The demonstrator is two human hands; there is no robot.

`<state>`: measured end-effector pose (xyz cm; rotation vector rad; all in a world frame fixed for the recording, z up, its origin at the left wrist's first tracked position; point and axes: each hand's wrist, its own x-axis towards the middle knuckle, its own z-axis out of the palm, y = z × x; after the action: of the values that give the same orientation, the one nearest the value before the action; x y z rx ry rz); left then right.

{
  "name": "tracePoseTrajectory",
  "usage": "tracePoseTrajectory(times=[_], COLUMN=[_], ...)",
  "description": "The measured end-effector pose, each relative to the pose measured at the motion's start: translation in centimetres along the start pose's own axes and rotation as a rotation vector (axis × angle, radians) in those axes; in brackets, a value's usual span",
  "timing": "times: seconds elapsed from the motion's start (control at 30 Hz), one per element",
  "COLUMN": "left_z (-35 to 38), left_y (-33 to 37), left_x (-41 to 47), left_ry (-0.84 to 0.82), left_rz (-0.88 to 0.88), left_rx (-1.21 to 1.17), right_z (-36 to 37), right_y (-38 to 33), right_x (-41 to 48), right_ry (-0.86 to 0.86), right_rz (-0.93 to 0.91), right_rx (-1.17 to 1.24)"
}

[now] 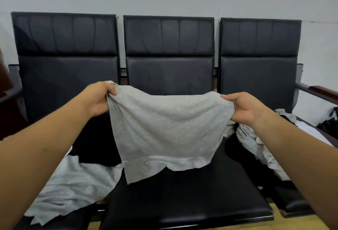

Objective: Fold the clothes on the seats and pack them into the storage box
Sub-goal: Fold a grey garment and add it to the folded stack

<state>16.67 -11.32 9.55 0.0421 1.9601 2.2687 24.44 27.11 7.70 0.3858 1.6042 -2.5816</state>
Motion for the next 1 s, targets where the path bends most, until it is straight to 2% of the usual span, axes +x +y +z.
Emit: tracePoseTrajectory(times=[0.13,0.27,0.37,0.5,0.67,0.77,0.87,1.0], left_z=[0.3,0.4,-0.2,0.6,1.4,1.4,1.6,1.5], left_y=[0.1,-0.3,-0.5,0.2,4.0,5.8,6.1,5.7], left_x=[-0.3,-0.2,0.5,1.0,2.8,4.0,4.6,5.0], left_ry=[-0.06,0.018,0.081,0.117,0.212,0.231,0.239,0.199], left_rz=[-0.108,-0.167,-0.108,-0.055,0.036,0.053,0.051,0.068], left_rx=[-0.037,0.052,0.053,0.046,-0.157,-0.115,-0.055,-0.03], right_z=[-1.0,-1.2,-1.3,-1.2,-0.3,-0.9,-2.0,-3.2], right_y=[0.4,0.9,1.1,0.2,-4.7,-7.9,-9.1,-8.5], right_x=[0.3,0.9,2.0,3.6,4.4,4.5,4.3,3.8], right_ry=[0.033,0.104,0.151,0.201,0.198,0.233,0.302,0.28], right_rz=[0.072,0.074,0.009,-0.163,-0.368,-0.486,-0.494,-0.432], right_rx=[-0.04,-0.056,0.002,0.0,0.056,0.048,-0.083,-0.024])
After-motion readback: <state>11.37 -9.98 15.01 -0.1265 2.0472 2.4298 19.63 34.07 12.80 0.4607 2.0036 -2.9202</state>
